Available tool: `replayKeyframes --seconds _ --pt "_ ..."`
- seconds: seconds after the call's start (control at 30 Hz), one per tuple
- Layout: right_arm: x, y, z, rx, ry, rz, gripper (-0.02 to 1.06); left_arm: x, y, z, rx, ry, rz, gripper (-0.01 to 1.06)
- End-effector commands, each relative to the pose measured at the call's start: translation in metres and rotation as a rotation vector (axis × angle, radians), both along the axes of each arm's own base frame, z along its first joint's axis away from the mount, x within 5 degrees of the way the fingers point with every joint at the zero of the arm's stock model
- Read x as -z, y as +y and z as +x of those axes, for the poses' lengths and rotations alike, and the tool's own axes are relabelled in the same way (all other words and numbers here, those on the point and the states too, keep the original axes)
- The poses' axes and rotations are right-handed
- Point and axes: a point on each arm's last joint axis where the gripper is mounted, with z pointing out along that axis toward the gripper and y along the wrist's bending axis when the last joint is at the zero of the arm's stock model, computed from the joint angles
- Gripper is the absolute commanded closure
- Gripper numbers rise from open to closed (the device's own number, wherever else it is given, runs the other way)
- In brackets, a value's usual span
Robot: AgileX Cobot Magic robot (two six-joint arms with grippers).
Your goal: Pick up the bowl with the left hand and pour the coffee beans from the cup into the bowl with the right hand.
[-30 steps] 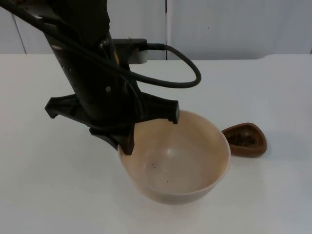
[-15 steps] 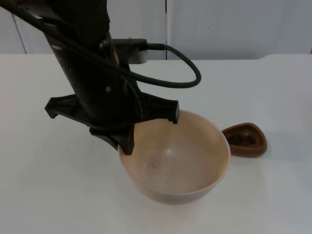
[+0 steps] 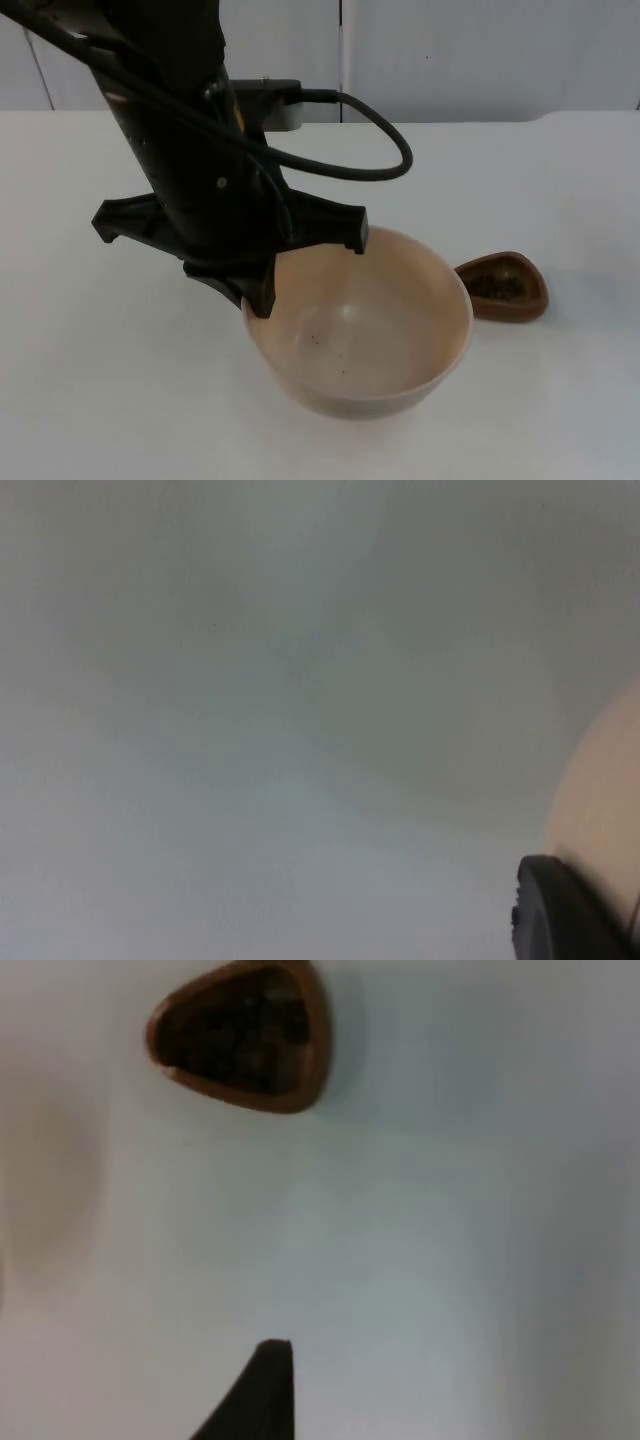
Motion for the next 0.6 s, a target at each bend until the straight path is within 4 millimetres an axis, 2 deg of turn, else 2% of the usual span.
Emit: replayKeyframes --seconds 0.0,0.23,0.37,0.57 --pt "0.002 0.013 0.008 -0.046 -0.023 -0.013 0.0 -0.003 0.0 -0.002 -0.005 -0.003 -0.006 1.05" --pt "0.01 0.039 0.035 -0.084 0.017 -0.07 0.0 -0.003 0.0 -0.002 -0.005 -0.003 -0.006 1.05" --pt "0.017 0.055 0.061 -0.067 0.027 -0.123 0.0 -0.003 0.0 -0.002 -0.005 -0.003 -0.006 1.05" --pt "0.03 0.062 0.078 -0.061 0.045 -0.139 0.0 -0.003 -0.001 -0.002 -0.013 0.003 -0.015 1.05"
